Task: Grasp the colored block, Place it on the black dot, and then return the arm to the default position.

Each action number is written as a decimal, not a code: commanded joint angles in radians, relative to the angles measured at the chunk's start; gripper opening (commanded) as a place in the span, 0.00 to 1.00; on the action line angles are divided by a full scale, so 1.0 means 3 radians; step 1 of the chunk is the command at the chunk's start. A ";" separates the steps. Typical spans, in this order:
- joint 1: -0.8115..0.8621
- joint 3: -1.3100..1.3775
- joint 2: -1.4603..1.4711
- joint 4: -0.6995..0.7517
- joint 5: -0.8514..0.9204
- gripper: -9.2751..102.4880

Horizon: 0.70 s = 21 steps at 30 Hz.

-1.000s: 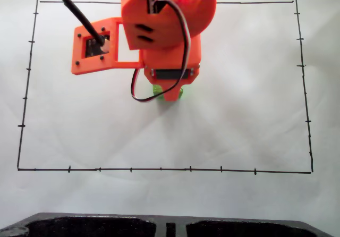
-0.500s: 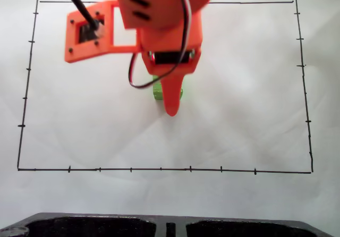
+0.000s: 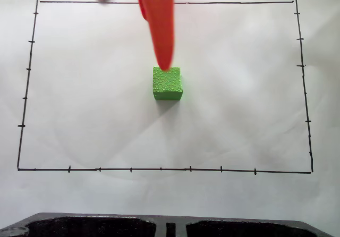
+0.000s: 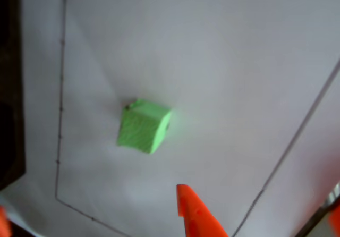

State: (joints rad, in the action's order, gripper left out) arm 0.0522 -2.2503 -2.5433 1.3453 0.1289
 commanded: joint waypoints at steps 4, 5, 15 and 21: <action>0.0286 -0.0435 -0.0854 0.0026 0.0107 0.29; 0.0317 -0.0501 -0.0956 0.0026 0.0112 0.27; 0.0404 -0.1079 -0.1657 0.0041 0.0061 0.08; 0.0337 -0.1575 -0.2209 -0.0205 -0.0005 0.08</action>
State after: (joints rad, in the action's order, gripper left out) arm 0.1657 -2.6875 -3.1447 1.3100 0.1411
